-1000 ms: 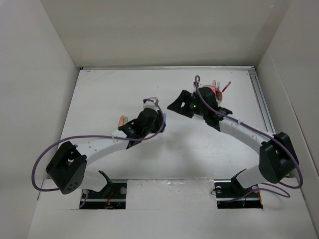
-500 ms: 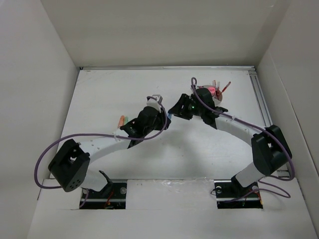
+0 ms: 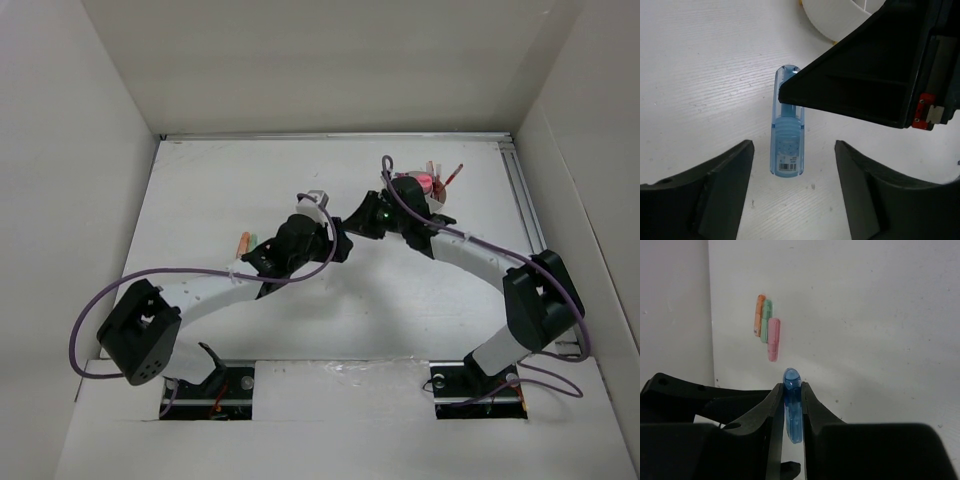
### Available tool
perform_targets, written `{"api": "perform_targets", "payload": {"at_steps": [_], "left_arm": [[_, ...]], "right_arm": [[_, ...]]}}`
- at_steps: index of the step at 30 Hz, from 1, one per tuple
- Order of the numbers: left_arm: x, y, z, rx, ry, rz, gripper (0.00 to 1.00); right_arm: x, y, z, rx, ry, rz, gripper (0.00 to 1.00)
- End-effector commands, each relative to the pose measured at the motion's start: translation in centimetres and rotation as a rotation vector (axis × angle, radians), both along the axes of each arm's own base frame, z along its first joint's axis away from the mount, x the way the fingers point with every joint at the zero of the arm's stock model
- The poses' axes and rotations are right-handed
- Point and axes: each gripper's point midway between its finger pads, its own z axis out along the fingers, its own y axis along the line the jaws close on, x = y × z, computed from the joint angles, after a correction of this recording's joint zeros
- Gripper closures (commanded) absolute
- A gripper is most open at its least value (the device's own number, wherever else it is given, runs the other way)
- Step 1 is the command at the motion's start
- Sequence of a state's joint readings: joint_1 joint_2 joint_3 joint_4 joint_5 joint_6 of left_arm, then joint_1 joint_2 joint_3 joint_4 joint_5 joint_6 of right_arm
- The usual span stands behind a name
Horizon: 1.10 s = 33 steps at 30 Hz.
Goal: Sort the stationery into containers
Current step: Place the stationery in the storage box.
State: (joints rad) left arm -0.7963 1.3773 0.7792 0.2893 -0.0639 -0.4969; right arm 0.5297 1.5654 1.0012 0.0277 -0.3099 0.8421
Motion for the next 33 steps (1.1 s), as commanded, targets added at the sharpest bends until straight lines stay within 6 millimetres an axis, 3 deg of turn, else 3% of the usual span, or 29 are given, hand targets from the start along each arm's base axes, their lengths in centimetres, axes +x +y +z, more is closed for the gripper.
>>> {"api": "perform_targets", "payload": {"at_steps": [1,4,6,9,12,15,18,21,22,27,33], "left_arm": [[0.7,-0.1,3.2,-0.062,-0.087,0.014,0.35],[0.4,0.4,4.7,-0.097,-0.125,0.024,0.26],[0.4,1.2,6.0,-0.110,-0.162,0.045,0.24],[-0.1,2.0,6.5,-0.130,-0.187,0.059,0.22],[-0.7,3.2,6.5,-0.143,-0.201,0.070,0.19],[-0.6,3.8,6.1,-0.149,-0.193,0.062,0.19],[-1.1,3.3,6.1,-0.165,-0.179,0.027,0.19],[-1.2,2.8,6.3,-0.179,-0.169,0.006,0.19],[-1.4,2.6,6.3,-0.182,-0.166,-0.008,0.19],[-1.7,2.6,6.4,-0.184,-0.163,-0.019,0.19],[-1.7,2.6,7.0,-0.197,-0.177,-0.019,0.19]], "right_arm": [[2.4,-0.2,3.6,0.037,-0.099,-0.050,0.93],[4.6,-2.0,5.5,0.032,-0.136,-0.131,0.94],[6.1,-3.4,6.6,0.024,-0.162,-0.195,0.94],[8.7,-6.1,8.8,0.022,-0.204,-0.293,0.96],[11.6,-9.8,10.4,-0.001,-0.234,-0.420,0.96],[14.8,-14.7,11.6,-0.068,-0.266,-0.606,0.96],[17.1,-19.3,12.7,-0.161,-0.296,-0.787,0.96],[18.5,-21.9,13.5,-0.277,-0.321,-0.900,0.96],[19.2,-22.4,12.0,-0.337,-0.298,-0.910,0.96],[20.5,-25.0,9.8,-0.568,-0.278,-1.017,0.96],[21.6,-24.0,6.9,-0.718,-0.249,-0.989,0.96]]}}
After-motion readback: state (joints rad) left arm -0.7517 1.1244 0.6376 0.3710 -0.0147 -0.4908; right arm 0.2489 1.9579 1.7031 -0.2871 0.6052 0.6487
